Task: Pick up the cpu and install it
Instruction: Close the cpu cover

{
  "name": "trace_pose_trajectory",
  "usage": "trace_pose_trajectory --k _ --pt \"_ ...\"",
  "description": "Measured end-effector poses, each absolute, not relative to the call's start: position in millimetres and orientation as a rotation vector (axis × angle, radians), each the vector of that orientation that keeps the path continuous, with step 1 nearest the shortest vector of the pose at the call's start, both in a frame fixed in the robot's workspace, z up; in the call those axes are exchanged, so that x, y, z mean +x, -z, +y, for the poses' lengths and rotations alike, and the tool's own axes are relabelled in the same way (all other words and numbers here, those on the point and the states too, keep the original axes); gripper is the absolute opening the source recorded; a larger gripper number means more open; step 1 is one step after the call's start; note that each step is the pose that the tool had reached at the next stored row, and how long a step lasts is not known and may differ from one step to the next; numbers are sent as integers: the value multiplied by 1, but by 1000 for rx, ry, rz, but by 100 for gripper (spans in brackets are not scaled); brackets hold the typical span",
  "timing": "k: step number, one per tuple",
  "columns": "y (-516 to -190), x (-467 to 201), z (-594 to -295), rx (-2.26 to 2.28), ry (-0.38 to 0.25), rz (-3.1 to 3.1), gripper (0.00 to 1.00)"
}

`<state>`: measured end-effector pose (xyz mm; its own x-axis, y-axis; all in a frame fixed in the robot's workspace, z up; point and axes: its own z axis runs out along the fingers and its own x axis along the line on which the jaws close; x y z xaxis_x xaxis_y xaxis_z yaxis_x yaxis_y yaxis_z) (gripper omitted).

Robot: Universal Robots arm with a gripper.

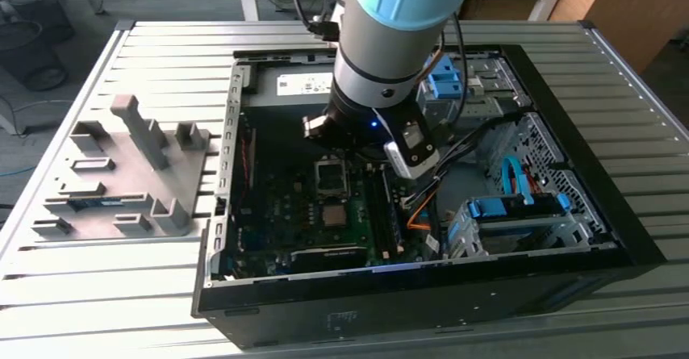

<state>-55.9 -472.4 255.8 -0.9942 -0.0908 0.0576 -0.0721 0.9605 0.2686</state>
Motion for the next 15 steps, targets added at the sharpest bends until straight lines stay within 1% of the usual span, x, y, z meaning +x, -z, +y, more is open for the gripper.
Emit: trace_pose_trajectory --k 15 --pt "-256 -56 -472 297 404 -3016 10"
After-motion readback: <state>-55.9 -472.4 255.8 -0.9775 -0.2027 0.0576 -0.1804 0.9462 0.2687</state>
